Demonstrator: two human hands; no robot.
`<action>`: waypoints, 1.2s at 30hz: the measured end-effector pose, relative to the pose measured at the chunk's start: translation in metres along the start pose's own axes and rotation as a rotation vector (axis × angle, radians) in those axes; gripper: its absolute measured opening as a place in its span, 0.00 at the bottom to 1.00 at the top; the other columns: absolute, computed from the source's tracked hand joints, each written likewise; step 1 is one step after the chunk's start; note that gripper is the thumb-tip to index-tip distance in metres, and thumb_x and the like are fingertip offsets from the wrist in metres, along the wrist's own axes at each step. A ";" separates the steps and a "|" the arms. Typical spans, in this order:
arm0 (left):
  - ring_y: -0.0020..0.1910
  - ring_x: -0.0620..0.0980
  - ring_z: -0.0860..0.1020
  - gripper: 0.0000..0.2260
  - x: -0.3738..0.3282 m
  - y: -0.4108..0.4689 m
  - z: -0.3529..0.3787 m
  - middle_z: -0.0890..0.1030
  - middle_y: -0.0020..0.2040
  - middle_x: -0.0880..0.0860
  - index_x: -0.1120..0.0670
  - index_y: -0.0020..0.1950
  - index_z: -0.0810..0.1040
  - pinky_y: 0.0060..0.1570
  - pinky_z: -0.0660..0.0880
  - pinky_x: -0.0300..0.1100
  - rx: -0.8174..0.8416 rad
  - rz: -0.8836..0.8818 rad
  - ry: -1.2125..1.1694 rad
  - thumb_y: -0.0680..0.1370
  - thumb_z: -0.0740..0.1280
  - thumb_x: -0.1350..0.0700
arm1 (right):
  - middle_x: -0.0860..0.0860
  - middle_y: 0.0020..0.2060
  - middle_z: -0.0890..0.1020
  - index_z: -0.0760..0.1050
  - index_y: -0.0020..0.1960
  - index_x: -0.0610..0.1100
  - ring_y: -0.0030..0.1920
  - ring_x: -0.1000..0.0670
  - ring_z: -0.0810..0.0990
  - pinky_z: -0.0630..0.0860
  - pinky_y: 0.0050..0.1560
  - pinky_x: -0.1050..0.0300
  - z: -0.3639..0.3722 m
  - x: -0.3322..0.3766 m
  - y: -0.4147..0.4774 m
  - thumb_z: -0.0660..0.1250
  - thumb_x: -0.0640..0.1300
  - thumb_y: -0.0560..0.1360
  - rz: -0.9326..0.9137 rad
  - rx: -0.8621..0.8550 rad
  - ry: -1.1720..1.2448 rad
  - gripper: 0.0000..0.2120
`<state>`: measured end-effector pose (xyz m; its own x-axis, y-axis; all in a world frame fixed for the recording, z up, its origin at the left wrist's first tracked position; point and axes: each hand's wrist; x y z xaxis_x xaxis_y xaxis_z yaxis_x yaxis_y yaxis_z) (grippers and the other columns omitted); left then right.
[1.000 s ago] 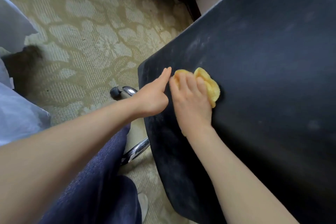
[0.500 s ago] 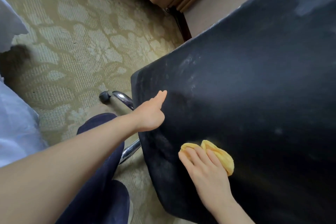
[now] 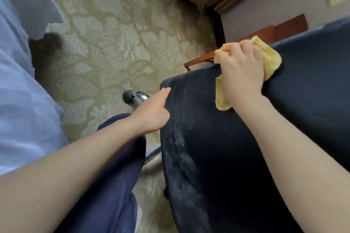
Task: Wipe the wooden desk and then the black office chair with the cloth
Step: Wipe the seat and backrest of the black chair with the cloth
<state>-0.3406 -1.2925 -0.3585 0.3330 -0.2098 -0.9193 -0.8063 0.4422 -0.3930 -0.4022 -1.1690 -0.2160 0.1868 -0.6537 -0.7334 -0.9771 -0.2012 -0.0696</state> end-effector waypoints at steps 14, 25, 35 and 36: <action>0.70 0.56 0.65 0.32 0.001 0.052 -0.029 0.63 0.75 0.55 0.53 0.77 0.57 0.62 0.64 0.42 -0.048 -0.003 -0.030 0.73 0.55 0.70 | 0.45 0.61 0.72 0.66 0.67 0.42 0.64 0.43 0.65 0.62 0.64 0.48 0.142 0.131 0.003 0.54 0.42 0.79 -0.497 0.161 0.059 0.17; 0.69 0.52 0.66 0.36 -0.034 0.016 -0.014 0.55 0.77 0.45 0.44 0.77 0.52 0.34 0.67 0.21 0.198 0.097 0.103 0.72 0.50 0.70 | 0.38 0.69 0.66 0.61 0.71 0.32 0.70 0.40 0.58 0.48 0.73 0.46 0.147 0.117 -0.203 0.53 0.38 0.80 -0.804 0.527 0.145 0.20; 0.66 0.48 0.68 0.35 -0.050 -0.021 0.019 0.56 0.77 0.48 0.47 0.78 0.52 0.51 0.68 0.36 0.185 0.132 0.190 0.73 0.51 0.69 | 0.54 0.39 0.83 0.85 0.46 0.46 0.40 0.52 0.81 0.76 0.49 0.58 0.070 0.028 -0.285 0.80 0.48 0.54 -0.412 0.310 0.220 0.21; 0.70 0.49 0.65 0.35 -0.047 -0.022 0.021 0.56 0.77 0.48 0.47 0.78 0.52 0.52 0.65 0.33 0.176 0.122 0.202 0.73 0.51 0.69 | 0.53 0.42 0.83 0.84 0.48 0.46 0.41 0.52 0.81 0.75 0.51 0.56 0.061 0.024 -0.277 0.77 0.44 0.60 -0.363 0.203 0.237 0.16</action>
<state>-0.3281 -1.2745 -0.3072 0.1208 -0.3074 -0.9439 -0.7312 0.6156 -0.2940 -0.1334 -1.0846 -0.2550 0.5148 -0.7209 -0.4640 -0.8400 -0.3161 -0.4410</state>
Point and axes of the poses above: each hand's wrist, its own y-axis towards the middle knuckle, its own z-axis out of the palm, x = y × z
